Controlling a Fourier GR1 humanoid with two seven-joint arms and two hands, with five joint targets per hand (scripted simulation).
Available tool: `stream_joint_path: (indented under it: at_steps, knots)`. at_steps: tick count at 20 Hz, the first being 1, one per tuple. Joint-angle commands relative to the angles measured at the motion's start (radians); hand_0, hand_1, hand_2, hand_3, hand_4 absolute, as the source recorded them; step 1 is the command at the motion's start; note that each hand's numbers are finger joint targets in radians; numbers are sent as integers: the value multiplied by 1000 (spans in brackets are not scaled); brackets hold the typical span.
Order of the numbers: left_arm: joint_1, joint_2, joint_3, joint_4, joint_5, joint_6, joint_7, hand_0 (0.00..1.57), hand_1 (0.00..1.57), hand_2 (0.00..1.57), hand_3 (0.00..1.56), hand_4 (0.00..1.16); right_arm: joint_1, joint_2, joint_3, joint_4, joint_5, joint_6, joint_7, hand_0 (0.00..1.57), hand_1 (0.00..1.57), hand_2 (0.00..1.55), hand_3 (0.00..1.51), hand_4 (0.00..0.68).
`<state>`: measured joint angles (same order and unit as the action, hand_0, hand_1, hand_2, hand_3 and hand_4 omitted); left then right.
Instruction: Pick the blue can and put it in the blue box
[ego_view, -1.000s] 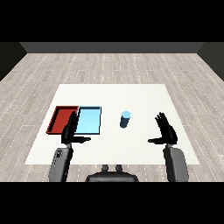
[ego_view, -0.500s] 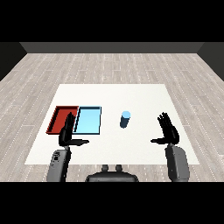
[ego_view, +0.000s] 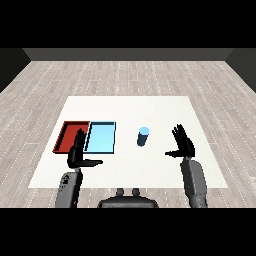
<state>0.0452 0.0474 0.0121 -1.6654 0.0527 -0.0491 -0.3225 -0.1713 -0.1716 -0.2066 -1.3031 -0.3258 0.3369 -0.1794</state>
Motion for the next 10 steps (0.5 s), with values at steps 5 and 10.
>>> stream_joint_path:
  at_steps: [5, 10]
  knots:
    - [-20, 12, 39, 53, 9, -10, -20, 0, 0, 0, 0, 0, -117, 38, 8, 147, -3, -53, -8, 0, 0, 0, 0, 0]
    - [-71, 37, 75, 33, 57, -34, 33, 0, 0, 0, 0, 0, -175, 18, -16, 275, -12, -35, -52, 0, 0, 0, 0, 0]
